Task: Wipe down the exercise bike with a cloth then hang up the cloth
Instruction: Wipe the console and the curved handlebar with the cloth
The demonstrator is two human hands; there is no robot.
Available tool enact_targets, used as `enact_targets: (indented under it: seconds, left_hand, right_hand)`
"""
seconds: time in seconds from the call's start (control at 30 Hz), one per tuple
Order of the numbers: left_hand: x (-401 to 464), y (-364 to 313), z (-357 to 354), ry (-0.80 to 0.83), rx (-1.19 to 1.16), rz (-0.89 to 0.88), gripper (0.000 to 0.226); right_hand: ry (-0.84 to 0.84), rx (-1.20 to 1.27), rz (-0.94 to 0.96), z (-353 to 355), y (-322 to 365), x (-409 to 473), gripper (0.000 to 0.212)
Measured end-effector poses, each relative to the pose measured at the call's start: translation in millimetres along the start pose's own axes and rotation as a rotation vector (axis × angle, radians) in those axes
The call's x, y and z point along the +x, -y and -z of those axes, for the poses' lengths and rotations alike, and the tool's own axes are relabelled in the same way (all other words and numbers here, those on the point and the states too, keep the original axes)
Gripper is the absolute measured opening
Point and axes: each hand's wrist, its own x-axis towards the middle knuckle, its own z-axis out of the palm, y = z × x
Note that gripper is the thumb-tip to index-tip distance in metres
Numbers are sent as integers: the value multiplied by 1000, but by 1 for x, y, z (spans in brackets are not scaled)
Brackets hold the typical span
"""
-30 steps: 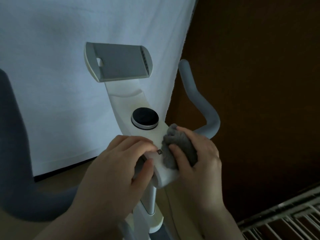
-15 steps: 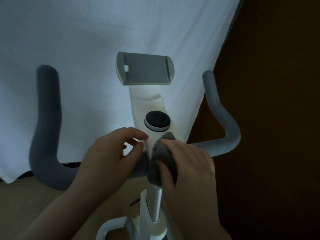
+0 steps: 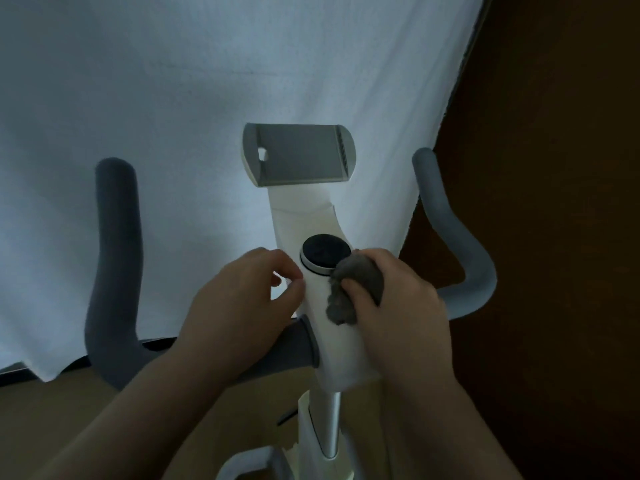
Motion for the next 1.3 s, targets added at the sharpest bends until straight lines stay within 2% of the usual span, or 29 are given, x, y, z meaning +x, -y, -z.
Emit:
enact_targets:
  seconds: [0.07, 0.17, 0.3, 0.43, 0.5, 0.63, 0.8, 0.93, 1.0, 1.17, 1.3]
  left_hand:
    - [4, 1, -3, -12, 1, 6, 21]
    - [7, 2, -8, 14, -20, -17, 34]
    - [8, 7, -7, 55, -80, -60, 44]
    - [6, 7, -7, 72, -71, -72, 50]
    - [6, 6, -5, 79, -65, -64, 53]
    - [5, 3, -4, 60, -31, -80, 50]
    - [4, 3, -3, 77, -2, -83, 50]
    - [5, 3, -5, 83, -15, -89, 48]
    - [5, 3, -5, 97, -20, -80, 48]
    - [4, 1, -3, 109, -21, -44, 57]
    - [4, 1, -1, 85, -21, -25, 57]
  right_hand:
    - [0, 14, -11, 5, -7, 11, 22]
    - [-143, 19, 119, 4, 4, 17, 24]
    - [98, 20, 151, -11, 18, 36, 22]
    - [212, -61, 71, -6, 12, 51, 24]
    - [178, -75, 68, -2, 9, 40, 28]
    - [120, -157, 200, -14, 18, 25, 24]
    - [142, -56, 55, -15, 15, 47, 29]
    - [115, -108, 189, -13, 21, 29, 22]
    - [162, -58, 195, -17, 24, 41, 19]
    - [363, 21, 6, -12, 14, 94, 21]
    - [452, -53, 96, -10, 19, 102, 21]
